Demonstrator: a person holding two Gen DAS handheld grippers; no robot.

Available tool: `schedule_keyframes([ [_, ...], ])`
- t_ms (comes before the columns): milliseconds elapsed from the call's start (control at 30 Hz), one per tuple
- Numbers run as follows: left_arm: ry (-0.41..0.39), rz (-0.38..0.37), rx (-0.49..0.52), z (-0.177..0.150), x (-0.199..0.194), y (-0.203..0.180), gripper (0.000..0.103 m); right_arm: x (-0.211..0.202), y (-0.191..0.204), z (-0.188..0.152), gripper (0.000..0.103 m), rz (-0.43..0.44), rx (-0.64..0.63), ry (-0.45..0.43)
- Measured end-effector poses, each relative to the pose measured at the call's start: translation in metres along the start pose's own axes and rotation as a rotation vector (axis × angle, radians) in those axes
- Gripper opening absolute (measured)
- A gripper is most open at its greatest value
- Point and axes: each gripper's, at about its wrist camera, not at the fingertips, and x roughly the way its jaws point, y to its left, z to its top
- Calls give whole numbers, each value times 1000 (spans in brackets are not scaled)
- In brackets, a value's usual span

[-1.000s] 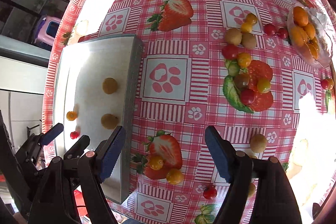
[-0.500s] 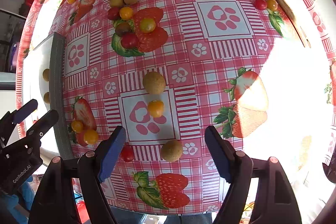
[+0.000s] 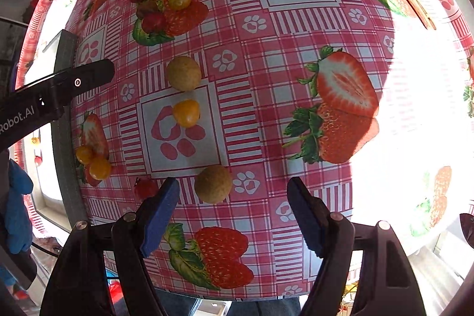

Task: Organize fruits
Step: 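Return both grippers to the fruit pile on the tablecloth, then grasp a red tomato with the left gripper while the right grasps a kiwi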

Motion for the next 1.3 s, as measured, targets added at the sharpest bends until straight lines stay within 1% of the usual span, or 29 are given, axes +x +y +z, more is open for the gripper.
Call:
schedule_keyframes([
  [100,11,-13,-13,11,11,-6,71,7,9,2,73,2,-7,-1],
  [200,29,-20,-27,17,22,-11,71,7,14,0,72,-10,-28,-14],
  [233,33,-21,-30,18,25,-12,71,8,19,0,71,-16,-34,-16],
  [267,35,-21,-33,19,27,-14,71,11,32,4,71,-22,-37,-17],
  [300,37,-16,-36,20,29,-15,67,11,33,3,69,-29,-41,-18],
  [367,32,-4,-39,23,30,-19,67,15,47,8,65,-46,-51,-19],
  [433,30,13,-46,27,31,-21,59,13,54,8,53,-62,-67,-23],
  [467,32,22,-47,29,31,-22,55,12,56,8,51,-68,-73,-23],
  [500,33,25,-51,34,32,-24,51,12,58,7,46,-71,-77,-23],
  [533,29,29,-53,37,32,-25,45,12,60,7,39,-71,-82,-24],
  [567,26,43,-51,39,32,-26,32,12,61,7,33,-70,-85,-23],
  [600,25,55,-50,43,31,-26,28,11,61,7,30,-63,-83,-21],
  [667,20,36,-64,45,28,-19,23,6,56,7,30,-40,-70,-17],
  [833,9,0,-79,41,21,-8,23,-5,42,7,30,17,-21,-26],
  [1000,-15,-21,-85,20,1,9,23,-17,31,14,30,50,13,-38],
  [1033,-20,-24,-87,17,-3,12,23,-18,26,20,30,57,17,-40],
  [1100,-30,-25,-91,11,-12,22,23,-22,24,23,30,63,19,-47],
  [1300,-49,-25,-110,-6,-30,39,23,-30,20,34,30,67,17,-58],
])
